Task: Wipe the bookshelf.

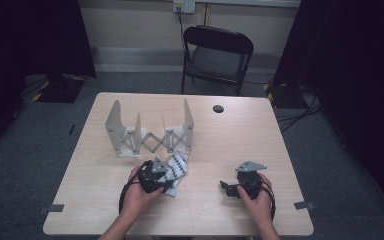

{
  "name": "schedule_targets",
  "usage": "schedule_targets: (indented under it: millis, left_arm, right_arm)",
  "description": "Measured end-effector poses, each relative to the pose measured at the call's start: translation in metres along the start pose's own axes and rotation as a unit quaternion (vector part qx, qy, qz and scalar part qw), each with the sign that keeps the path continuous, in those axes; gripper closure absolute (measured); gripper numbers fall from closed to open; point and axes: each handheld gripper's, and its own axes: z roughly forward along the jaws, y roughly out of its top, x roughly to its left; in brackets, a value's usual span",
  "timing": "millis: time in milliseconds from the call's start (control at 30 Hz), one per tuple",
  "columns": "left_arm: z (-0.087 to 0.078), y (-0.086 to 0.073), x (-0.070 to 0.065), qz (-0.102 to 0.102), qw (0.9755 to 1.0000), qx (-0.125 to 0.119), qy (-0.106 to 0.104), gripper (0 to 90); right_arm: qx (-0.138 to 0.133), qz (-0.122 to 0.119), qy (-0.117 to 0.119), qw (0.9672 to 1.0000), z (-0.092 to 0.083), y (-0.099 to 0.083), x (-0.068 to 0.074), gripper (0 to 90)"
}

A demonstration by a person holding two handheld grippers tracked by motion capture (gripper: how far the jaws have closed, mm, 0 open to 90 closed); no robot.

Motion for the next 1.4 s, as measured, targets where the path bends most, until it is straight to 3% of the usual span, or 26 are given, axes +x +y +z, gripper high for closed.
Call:
schedule_targets:
  millis: [133,400,500,633,700,767,833,933,1067,1133,1300,1400]
  left_arm:
    - [-0.004,-0.005,0.006,-0.025,0.9995,-0.007,-0.016,71.7]
    - [-0.021,-0.004,0.011,-0.036,0.9991,-0.004,-0.022,74.0]
    - [-0.037,0.004,0.011,-0.033,0.9991,-0.018,-0.02,74.1]
    - [-0.065,0.023,0.01,-0.016,0.9981,-0.056,-0.02,74.1]
    - [-0.079,0.034,0.012,0.001,0.9977,-0.068,-0.004,74.1]
    - [-0.091,0.043,0.015,0.001,0.9961,-0.088,0.002,74.1]
    - [-0.096,0.047,0.02,0.006,0.9956,-0.092,0.017,74.1]
    - [-0.088,0.044,0.029,-0.008,0.9964,-0.081,0.024,74.0]
    - [-0.067,0.026,0.039,-0.026,0.9976,-0.058,0.026,73.9]
    - [-0.055,0.014,0.041,-0.046,0.9975,-0.052,0.016,73.8]
    - [-0.034,-0.005,0.04,-0.063,0.9976,-0.027,0.012,73.7]
    - [-0.026,-0.011,0.037,-0.061,0.998,-0.017,0.01,73.6]
  right_arm:
    - [0.0,0.0,0.0,1.0,0.0,0.0,0.0,13.7]
    - [0.0,0.0,0.0,1.0,0.0,0.0,0.0,13.7]
    - [0.0,0.0,0.0,1.0,0.0,0.0,0.0,13.6]
    - [0.0,0.0,0.0,1.0,0.0,0.0,0.0,13.6]
    - [0.0,0.0,0.0,1.0,0.0,0.0,0.0,13.6]
    - [0.0,0.0,0.0,1.0,0.0,0.0,0.0,13.6]
    - [0.0,0.0,0.001,1.0,0.0,0.0,0.0,13.6]
    - [0.0,-0.001,0.002,1.0,0.0,0.0,0.0,13.5]
    - [-0.001,-0.003,0.004,1.0,0.001,0.0,-0.001,13.4]
    - [-0.001,-0.004,0.004,1.0,0.001,0.001,-0.001,13.4]
    - [-0.001,-0.004,0.004,1.0,0.001,0.001,-0.001,13.4]
    - [-0.001,-0.004,0.004,1.0,0.001,0.001,-0.001,13.4]
